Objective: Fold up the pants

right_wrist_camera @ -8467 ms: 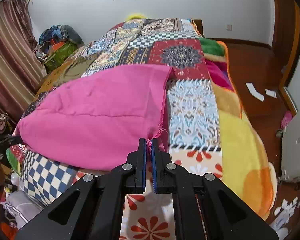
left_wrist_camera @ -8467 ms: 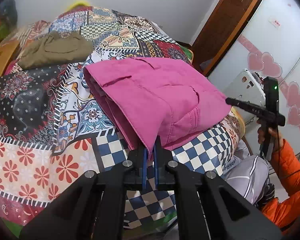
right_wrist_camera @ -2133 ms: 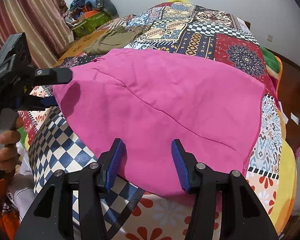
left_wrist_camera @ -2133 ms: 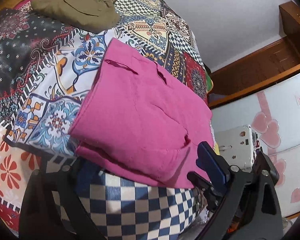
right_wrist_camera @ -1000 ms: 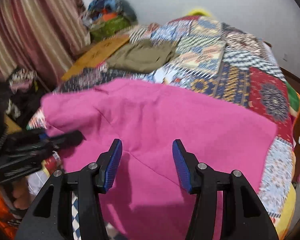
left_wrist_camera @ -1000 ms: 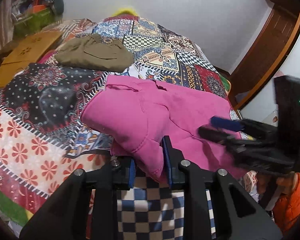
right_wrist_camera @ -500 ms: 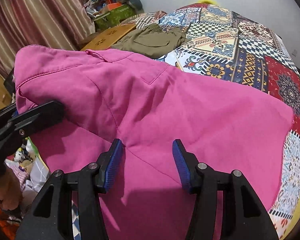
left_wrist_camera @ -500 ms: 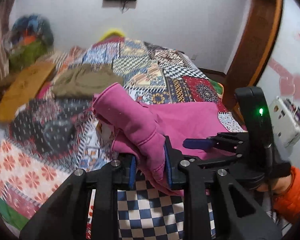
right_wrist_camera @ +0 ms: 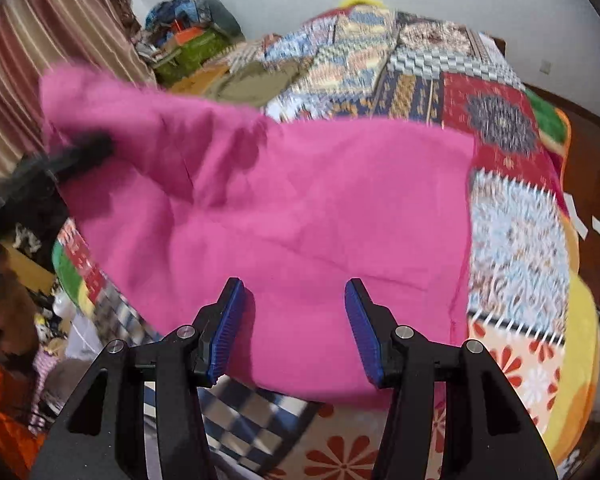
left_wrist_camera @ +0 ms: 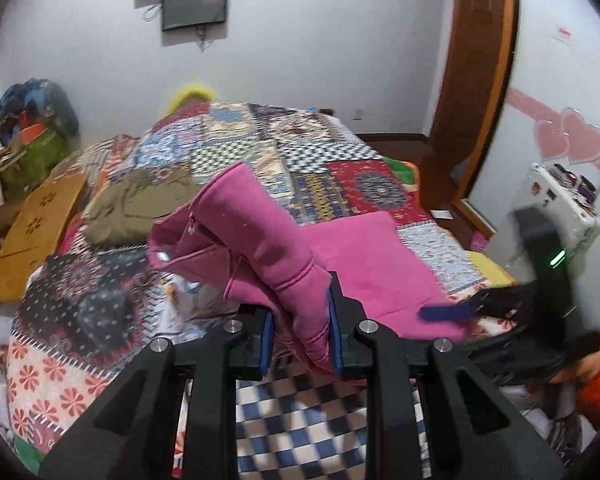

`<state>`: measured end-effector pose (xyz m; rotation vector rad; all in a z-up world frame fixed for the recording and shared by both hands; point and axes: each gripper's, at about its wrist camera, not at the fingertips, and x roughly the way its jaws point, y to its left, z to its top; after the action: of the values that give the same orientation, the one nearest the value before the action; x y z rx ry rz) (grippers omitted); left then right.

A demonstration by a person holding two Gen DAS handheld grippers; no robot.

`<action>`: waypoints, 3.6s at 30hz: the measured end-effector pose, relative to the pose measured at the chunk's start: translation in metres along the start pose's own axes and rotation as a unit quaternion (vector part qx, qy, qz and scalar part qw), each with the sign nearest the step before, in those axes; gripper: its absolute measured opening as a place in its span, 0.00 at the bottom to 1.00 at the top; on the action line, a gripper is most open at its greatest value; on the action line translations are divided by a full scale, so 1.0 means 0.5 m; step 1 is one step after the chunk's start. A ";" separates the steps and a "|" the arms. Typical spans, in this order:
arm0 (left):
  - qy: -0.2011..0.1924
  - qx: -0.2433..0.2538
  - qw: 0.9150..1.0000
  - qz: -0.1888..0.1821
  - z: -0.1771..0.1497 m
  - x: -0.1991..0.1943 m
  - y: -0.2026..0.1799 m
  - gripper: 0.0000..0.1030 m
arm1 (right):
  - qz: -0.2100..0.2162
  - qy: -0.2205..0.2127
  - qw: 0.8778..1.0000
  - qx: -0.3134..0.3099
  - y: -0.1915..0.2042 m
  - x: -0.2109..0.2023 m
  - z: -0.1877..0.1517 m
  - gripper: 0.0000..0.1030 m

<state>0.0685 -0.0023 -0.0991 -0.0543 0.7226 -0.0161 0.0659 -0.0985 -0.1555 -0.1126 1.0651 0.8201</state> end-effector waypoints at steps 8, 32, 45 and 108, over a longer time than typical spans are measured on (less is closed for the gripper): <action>-0.007 0.026 0.999 -0.039 0.028 0.011 -0.062 0.21 | 0.014 -0.010 1.000 0.007 -0.002 -0.001 -0.012 0.50; 0.023 0.081 0.990 -0.112 0.044 0.042 -0.150 0.21 | -0.025 -0.033 0.997 0.060 -0.082 -0.086 -0.055 0.50; 0.053 0.106 0.983 -0.141 0.044 0.085 -0.210 0.21 | 0.013 -0.017 0.995 0.094 -0.122 -0.057 -0.068 0.50; 0.105 0.081 0.989 -0.063 0.122 0.247 -0.117 0.76 | -0.082 -0.115 0.977 0.158 -0.195 -0.226 -0.111 0.50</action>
<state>0.2016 -0.0623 -0.1317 0.0579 0.9245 -0.2039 0.0626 -0.2536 -0.1208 0.1592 0.9402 0.4933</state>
